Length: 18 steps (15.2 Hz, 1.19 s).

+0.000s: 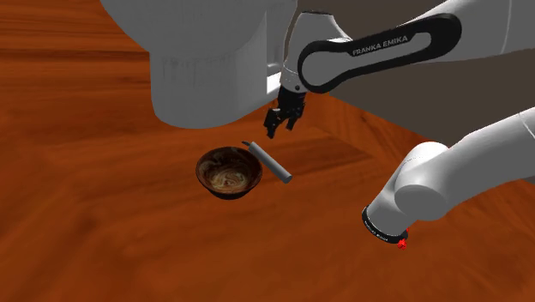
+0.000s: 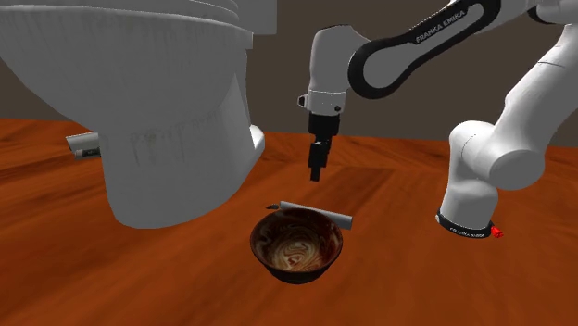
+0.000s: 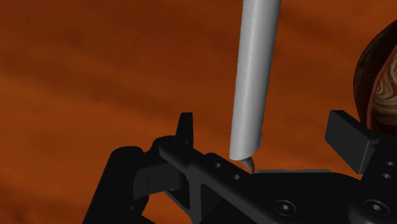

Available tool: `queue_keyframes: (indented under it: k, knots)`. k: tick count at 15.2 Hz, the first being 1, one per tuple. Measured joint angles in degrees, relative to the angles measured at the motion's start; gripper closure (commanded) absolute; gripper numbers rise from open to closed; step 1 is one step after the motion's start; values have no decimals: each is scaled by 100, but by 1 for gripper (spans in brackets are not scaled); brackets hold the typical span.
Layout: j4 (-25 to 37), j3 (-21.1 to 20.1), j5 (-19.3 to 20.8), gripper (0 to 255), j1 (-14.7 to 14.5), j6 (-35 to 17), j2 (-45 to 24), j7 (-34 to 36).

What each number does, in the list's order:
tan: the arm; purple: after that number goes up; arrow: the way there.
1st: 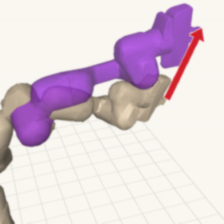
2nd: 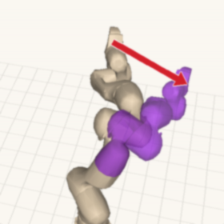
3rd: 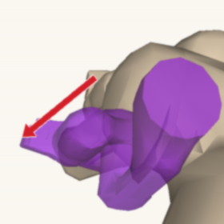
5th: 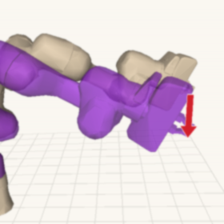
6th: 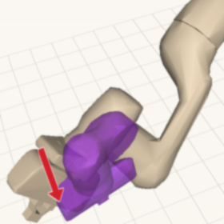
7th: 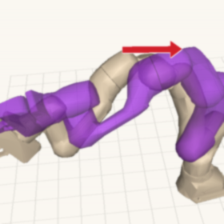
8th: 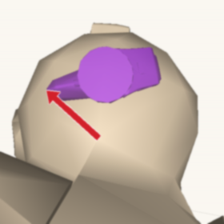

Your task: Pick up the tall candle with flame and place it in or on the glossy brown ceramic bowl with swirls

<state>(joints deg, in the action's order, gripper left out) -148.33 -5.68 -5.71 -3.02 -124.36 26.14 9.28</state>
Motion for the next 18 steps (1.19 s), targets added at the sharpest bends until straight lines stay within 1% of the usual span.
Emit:
queue_keyframes:
  k: [5, 14, 18]
  knots:
    - [-87, -241, -38, 0, -45, -979, -1036, 351]
    - [-240, -309, -7, 0, -42, -1794, -1729, 438]
    - [-263, -307, -4, 0, -38, -1868, -1777, 431]
